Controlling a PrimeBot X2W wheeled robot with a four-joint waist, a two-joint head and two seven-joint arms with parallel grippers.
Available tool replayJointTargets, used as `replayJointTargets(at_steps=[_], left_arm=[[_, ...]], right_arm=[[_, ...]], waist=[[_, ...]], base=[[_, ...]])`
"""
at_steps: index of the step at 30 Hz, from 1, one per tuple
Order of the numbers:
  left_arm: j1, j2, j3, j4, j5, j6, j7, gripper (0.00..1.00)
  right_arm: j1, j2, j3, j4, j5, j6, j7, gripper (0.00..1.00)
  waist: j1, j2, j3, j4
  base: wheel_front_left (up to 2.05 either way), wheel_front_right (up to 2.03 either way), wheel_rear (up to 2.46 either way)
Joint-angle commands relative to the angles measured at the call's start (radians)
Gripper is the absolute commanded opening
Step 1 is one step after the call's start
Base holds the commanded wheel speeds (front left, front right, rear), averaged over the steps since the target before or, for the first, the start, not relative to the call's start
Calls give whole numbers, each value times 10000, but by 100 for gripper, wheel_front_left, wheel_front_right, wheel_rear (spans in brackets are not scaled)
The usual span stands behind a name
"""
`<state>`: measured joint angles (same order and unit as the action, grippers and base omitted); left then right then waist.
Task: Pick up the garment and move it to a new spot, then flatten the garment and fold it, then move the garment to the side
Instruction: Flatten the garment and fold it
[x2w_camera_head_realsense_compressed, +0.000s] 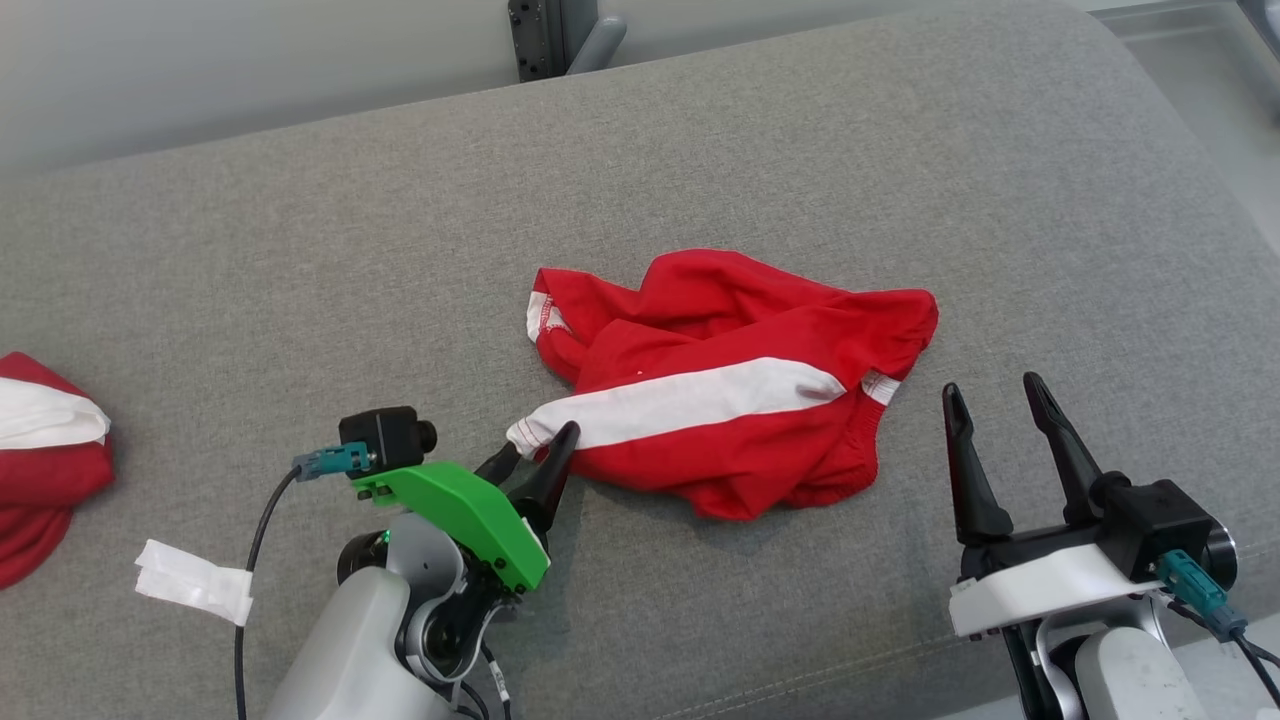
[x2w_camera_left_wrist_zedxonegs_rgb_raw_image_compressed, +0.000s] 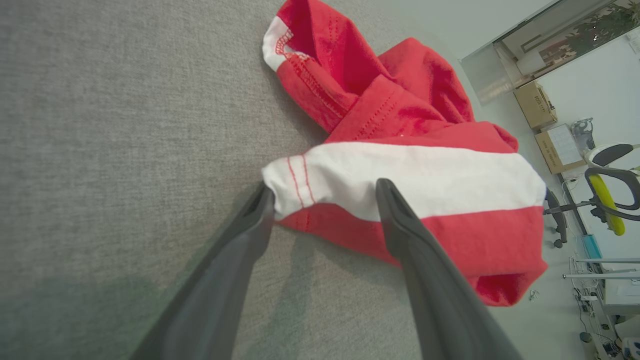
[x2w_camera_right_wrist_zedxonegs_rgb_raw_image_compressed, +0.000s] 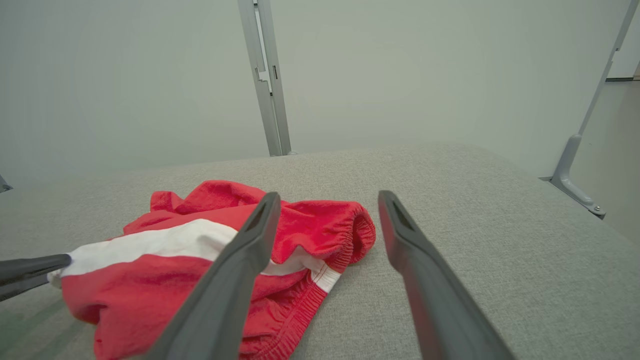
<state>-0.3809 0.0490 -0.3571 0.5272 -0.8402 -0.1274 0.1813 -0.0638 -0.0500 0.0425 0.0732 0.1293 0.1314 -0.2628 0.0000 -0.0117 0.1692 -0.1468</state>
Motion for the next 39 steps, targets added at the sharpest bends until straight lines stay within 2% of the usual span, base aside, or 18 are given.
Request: replayJointTargets(at_steps=[1, 2, 3, 5, 6, 11, 13, 14, 16, 21, 25, 33, 35, 39], left_arm=[[-147, 28, -43, -99, -168, -37, -5, 100], [-144, 30, -71, -134, -213, -38, 20, 91], [-144, 49, -110, -178, -275, -40, 56, 75], [-131, 81, -93, -270, -401, -40, -15, 55], [-128, 98, -84, -314, -455, -41, -61, 50], [-107, 122, 9, -424, -715, -43, -170, 49], [-114, 151, 14, -435, -727, -43, -243, 42], [-110, 153, 62, -436, -727, -43, -318, 35], [-133, 145, 145, -405, -660, 35, -563, 0], [-163, 110, 142, -318, -548, 74, -1077, 0], [42, 101, 145, -372, -488, 120, -1495, 0], [516, 270, -59, -635, -189, 201, -1756, 0], [544, 265, -104, -676, -156, 217, -1783, 0], [557, 237, -216, -754, -72, 240, -1830, 0]], right_arm=[[-82, -9, -29, -50, 64, -14, -30, 100], [-86, -9, -33, -49, 62, -14, -30, 100], [-90, -9, -41, -53, 65, -14, -30, 100], [-105, -9, -57, -58, 71, -14, -30, 100], [-114, -9, -70, -51, 73, -14, -30, 100], [-133, -9, -141, 56, 79, -14, -30, 100], [-147, -9, -174, 125, 73, -14, -30, 100], [-154, -9, -198, 172, 84, -14, -30, 100], [-162, -9, -233, 341, 110, -14, -30, 100], [-262, -9, -436, 1064, 391, -14, -30, 100], [-625, -9, -481, 1926, 1292, -14, -30, 100], [-2187, -18, -165, 4651, 1769, -14, -30, 100], [-2607, -16, -112, 5325, 1786, -14, -30, 93], [-3410, -17, 263, 6538, 1947, -14, -30, 85]], waist=[[0, 117, 17, 17], [0, 117, 25, 24], [0, 117, 32, 29], [0, 117, 49, 34], [0, 117, 57, 35], [0, 117, 89, 41], [0, 117, 103, 44], [0, 117, 111, 46], [0, 117, 128, 51], [0, 117, 166, 118], [0, 117, 187, 212], [0, 117, 226, 583], [0, 117, 245, 648], [0, 117, 297, 751]], base=[[0, 0, 0], [0, 0, 0], [0, 0, 0], [0, 0, 0], [0, 0, 0], [0, 0, 0], [0, 0, 0], [0, 0, 0], [0, 0, 0], [0, 0, 0], [0, 0, 0], [0, 0, 0], [0, 0, 0], [0, 0, 0]])
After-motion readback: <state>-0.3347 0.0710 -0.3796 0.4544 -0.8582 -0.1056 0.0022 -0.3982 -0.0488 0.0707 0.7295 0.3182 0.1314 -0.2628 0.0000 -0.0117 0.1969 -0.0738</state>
